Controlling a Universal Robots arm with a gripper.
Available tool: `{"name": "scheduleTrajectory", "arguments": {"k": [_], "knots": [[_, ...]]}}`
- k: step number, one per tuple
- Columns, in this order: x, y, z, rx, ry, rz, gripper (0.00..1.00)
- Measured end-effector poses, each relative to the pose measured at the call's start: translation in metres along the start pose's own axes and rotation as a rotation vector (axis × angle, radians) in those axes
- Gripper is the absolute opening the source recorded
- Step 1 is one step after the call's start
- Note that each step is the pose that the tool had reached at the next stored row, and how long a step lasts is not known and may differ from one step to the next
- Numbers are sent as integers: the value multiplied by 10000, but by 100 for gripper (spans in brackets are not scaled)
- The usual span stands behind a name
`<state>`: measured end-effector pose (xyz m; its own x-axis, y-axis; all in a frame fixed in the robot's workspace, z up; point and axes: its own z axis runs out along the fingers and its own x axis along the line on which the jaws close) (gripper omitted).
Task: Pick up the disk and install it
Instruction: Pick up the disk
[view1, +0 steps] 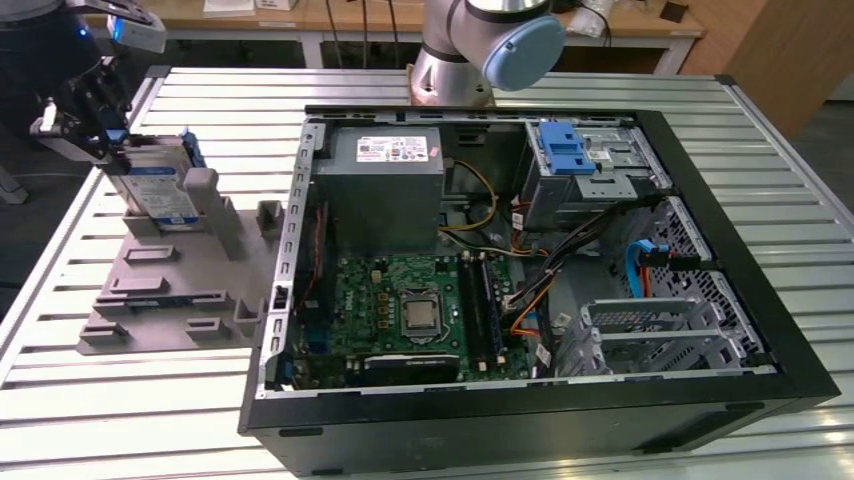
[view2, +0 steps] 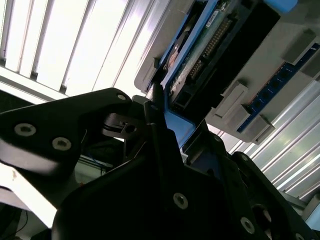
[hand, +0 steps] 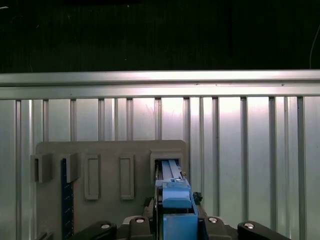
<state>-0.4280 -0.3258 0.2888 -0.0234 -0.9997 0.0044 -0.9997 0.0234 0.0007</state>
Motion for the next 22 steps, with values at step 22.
{"name": "scheduleTrajectory", "arguments": {"k": [22], "knots": [[0, 0, -81, 0, -1, 0, 36]]}}
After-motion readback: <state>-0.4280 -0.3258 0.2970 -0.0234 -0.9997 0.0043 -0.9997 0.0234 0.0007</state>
